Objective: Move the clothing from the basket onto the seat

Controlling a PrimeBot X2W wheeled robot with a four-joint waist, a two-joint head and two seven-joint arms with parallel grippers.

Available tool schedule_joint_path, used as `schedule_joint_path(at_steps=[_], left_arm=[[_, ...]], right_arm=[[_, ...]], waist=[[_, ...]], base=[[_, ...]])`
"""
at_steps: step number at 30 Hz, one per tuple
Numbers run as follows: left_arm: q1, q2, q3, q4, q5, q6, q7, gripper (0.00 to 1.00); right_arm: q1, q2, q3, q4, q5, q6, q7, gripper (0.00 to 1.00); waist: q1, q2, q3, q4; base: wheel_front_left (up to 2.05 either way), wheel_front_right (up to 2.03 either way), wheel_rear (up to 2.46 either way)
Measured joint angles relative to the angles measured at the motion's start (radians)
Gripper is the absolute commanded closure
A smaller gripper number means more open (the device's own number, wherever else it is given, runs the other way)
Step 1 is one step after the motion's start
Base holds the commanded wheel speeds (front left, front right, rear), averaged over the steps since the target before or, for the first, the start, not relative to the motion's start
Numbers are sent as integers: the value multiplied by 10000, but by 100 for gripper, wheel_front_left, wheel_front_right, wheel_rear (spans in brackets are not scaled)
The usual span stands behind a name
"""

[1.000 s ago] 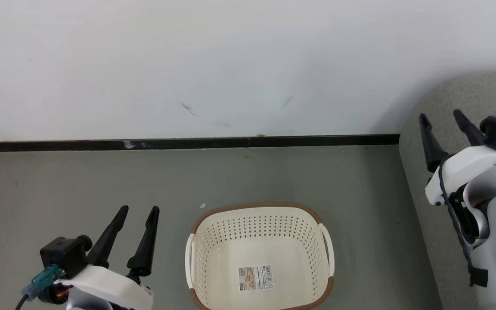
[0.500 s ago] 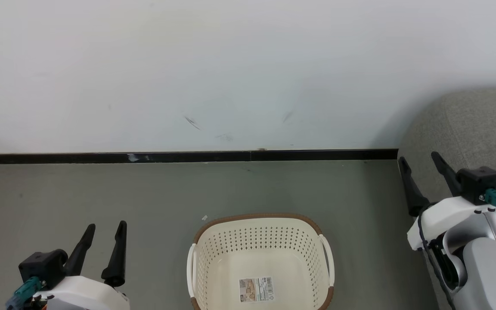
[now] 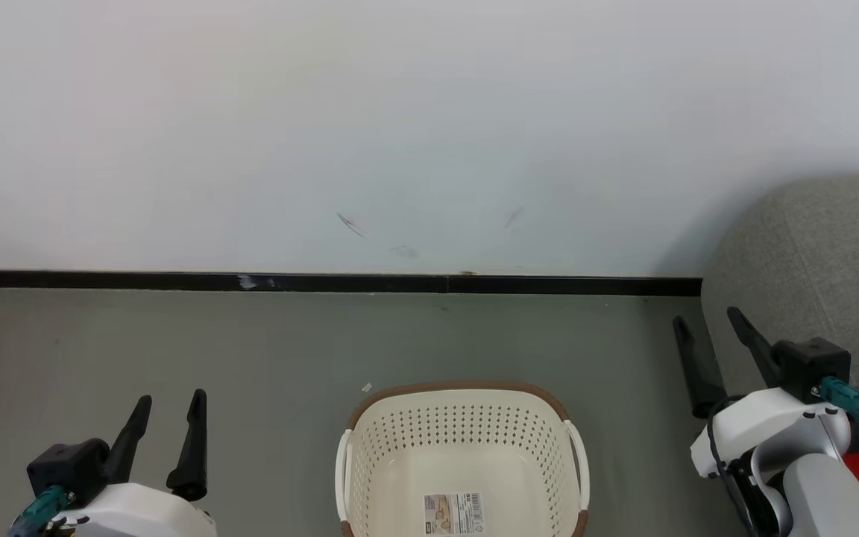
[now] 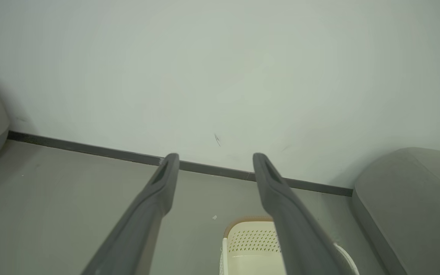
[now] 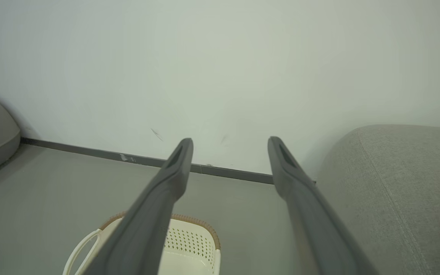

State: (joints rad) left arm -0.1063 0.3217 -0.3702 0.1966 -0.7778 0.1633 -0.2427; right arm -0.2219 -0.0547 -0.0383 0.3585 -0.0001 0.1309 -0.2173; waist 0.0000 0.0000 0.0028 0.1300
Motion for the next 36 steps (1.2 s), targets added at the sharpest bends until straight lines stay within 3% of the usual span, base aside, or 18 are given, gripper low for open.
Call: schedule_joint_path(at_steps=[15,36], left_arm=[[137,-71,-171,422,533,-267,-54,0],[138,-222,316,512,957,-587,-54,0]], right_arm=[[886,123,56,81,430,0,-219,0],[1210,130,477,-176,813,-2,-301,0]], waist=[[0,0,-322,357],[0,0,-446,23]], base=[[0,0,0],[0,0,0]])
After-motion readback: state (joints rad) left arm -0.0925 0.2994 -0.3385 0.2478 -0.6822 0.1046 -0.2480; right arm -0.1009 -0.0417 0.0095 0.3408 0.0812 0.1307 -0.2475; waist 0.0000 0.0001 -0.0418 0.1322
